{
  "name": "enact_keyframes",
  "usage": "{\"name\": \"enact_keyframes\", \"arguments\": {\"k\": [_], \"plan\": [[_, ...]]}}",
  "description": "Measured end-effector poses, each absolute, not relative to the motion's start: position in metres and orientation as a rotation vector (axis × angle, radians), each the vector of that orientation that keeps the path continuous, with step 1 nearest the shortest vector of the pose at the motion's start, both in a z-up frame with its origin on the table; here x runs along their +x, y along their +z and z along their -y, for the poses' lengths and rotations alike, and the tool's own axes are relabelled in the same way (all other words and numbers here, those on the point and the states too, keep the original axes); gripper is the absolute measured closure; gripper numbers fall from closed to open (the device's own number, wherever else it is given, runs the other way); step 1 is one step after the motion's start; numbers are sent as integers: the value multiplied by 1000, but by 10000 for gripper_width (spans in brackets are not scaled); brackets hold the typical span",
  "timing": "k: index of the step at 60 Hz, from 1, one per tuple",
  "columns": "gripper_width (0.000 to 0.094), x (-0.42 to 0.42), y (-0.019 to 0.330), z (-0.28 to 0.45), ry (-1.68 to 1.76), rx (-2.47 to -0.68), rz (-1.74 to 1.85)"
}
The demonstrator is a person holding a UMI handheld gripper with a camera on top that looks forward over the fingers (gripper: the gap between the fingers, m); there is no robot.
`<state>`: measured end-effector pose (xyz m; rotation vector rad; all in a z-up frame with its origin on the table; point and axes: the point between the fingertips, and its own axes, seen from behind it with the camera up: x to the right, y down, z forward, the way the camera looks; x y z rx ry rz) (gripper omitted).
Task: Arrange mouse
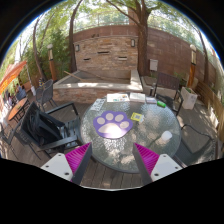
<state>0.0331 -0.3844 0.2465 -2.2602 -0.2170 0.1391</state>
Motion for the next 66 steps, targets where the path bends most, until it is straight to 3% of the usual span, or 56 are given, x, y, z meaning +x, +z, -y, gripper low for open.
{"name": "enact_keyframes", "arguments": {"k": [10, 18, 35, 46, 60, 66], "plan": [[104, 68, 214, 392, 116, -2318, 171], [106, 144, 174, 368, 47, -2327, 126], [111, 306, 68, 240, -25, -2273, 17], [115, 347, 3, 177, 47, -2300, -88], [107, 340, -6, 124, 92, -2287, -146], [171, 344, -7, 112, 81, -2291, -140]]}}
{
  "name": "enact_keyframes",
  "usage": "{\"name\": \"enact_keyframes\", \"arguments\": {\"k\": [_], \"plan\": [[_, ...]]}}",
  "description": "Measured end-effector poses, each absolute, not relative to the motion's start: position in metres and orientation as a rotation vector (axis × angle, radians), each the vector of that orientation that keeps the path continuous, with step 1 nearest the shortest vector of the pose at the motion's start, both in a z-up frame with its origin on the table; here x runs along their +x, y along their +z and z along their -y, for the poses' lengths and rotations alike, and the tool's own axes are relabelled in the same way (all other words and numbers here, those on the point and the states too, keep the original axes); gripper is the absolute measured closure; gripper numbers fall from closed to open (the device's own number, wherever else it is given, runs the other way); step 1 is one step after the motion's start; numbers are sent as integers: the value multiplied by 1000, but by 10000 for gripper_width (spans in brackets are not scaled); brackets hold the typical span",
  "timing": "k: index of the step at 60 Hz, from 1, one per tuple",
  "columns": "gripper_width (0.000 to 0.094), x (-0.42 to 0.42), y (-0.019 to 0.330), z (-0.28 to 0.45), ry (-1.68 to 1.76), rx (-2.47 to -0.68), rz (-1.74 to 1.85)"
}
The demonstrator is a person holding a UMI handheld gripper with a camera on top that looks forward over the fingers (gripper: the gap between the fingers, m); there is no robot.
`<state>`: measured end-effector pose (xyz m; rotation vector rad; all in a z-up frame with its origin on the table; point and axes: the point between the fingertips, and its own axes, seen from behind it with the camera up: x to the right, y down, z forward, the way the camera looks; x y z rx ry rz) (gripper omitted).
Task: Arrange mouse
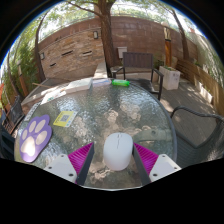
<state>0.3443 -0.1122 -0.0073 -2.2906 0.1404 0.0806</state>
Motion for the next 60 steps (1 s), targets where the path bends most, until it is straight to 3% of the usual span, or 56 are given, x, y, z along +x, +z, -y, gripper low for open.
{"name": "enact_keyframes", "arguments": {"k": [4, 9, 22, 27, 32, 37, 40, 47, 51, 57, 60], "plan": [[244, 335, -14, 101, 29, -2294, -122], [427, 342, -16, 100, -67, -2303, -80], [550, 337, -17, 100, -101, -2314, -89], [574, 345, -1, 99, -159, -2294, -133], [573, 353, 42, 92, -209, -2230, -200], [573, 345, 118, 75, -209, -2104, -271], [573, 324, 173, 61, -180, -2009, -286], [575, 226, 246, 40, -87, -1886, -192], [579, 152, 238, 37, -24, -1896, -104], [578, 51, 148, 42, 80, -2025, -14], [575, 32, 120, 37, 93, -2110, 21]]}}
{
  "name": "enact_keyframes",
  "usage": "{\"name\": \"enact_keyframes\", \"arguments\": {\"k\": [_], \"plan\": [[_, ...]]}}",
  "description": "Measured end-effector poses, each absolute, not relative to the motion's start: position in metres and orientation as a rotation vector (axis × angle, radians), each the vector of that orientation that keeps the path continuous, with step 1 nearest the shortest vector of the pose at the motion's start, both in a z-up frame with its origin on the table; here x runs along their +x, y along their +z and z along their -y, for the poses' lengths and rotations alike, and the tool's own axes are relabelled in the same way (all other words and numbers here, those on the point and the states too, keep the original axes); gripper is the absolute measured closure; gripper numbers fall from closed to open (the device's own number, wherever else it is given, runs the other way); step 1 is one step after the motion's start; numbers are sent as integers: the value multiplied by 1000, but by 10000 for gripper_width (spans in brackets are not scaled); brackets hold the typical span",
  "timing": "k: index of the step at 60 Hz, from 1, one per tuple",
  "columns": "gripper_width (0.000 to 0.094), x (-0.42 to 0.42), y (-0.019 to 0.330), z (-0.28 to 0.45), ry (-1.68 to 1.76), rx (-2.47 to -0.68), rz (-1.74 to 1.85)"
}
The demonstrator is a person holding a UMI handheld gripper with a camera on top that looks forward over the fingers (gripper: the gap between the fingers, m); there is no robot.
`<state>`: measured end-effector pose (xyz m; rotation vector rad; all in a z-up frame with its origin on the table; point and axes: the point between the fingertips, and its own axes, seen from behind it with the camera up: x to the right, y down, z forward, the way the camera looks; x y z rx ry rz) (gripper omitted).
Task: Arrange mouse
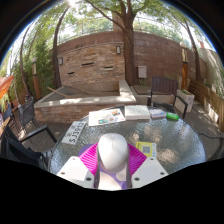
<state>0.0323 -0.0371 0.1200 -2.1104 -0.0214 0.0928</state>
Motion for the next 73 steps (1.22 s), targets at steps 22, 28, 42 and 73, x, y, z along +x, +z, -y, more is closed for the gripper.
{"name": "enact_keyframes", "arguments": {"k": [22, 28, 42, 73], "plan": [[194, -12, -3, 67, 68, -2304, 54], [106, -12, 34, 84, 45, -2274, 49], [89, -17, 141, 163, -24, -2215, 42], [88, -20, 201, 305, -66, -2176, 74]]}}
